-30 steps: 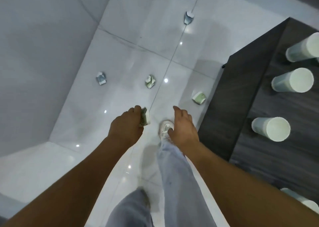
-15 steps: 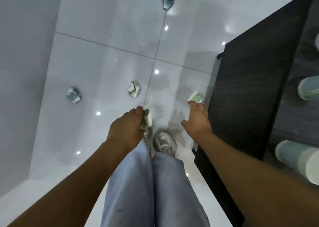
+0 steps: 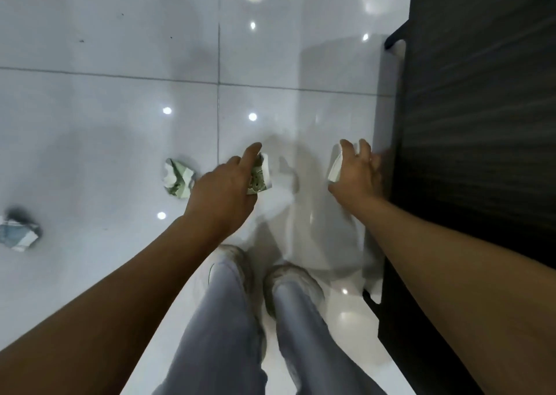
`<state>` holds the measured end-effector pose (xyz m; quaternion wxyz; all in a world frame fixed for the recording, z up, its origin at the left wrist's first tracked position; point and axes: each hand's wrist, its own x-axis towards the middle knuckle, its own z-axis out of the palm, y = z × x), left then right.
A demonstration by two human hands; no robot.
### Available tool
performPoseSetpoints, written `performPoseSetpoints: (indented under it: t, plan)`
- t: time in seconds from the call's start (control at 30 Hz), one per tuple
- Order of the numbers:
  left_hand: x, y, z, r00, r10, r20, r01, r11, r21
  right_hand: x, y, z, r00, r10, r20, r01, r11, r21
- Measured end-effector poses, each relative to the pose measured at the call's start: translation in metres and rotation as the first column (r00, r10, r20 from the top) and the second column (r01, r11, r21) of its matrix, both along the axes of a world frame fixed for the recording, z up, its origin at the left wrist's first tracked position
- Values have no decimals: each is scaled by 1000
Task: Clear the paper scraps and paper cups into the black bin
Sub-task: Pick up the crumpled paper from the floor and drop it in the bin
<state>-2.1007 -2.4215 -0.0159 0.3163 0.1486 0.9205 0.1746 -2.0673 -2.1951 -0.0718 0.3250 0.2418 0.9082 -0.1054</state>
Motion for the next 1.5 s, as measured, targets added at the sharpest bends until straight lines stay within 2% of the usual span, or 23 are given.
performPoseSetpoints:
  t: [0.13, 0.27, 0.47, 0.6, 0.77, 1.0, 1.1, 1.3, 1.5]
  plan:
    - [-11, 8, -31, 999, -53, -5, 53, 999, 10, 0, 4, -29, 998, -36, 52, 36, 999, 6]
    - [-11, 8, -45, 998, -60, 5, 60, 998, -4, 4, 2, -38, 1000, -20, 8, 20, 999, -45]
    - [-6, -13, -20, 998, 0, 59, -4, 998, 60, 1, -27, -8, 999, -18, -26, 15, 994, -112]
    - [6, -33, 55, 994, 67, 82, -70, 997, 32, 7, -59, 71, 995, 103, -5, -103, 985, -137]
    - [27, -50, 194, 989, 96, 111, -90, 994, -64, 21, -99, 223, 971, 240, 2, -236, 955, -181]
    - [46, -44, 399, 992, 107, 59, -101, 990, -100, 53, -115, 444, 968, 239, -71, -249, 946, -210]
    - [66, -37, 466, 996, 87, 11, -85, 991, -104, 76, -113, 517, 968, 218, -128, -240, 950, -200]
    - [134, -27, 535, 996, -92, 3, 92, 993, -67, 145, -108, 597, 984, 72, -165, -98, 983, -157]
    - [210, -36, 579, 931, -363, -39, 360, 930, -66, 243, -120, 639, 985, -113, -132, 96, 987, -126]
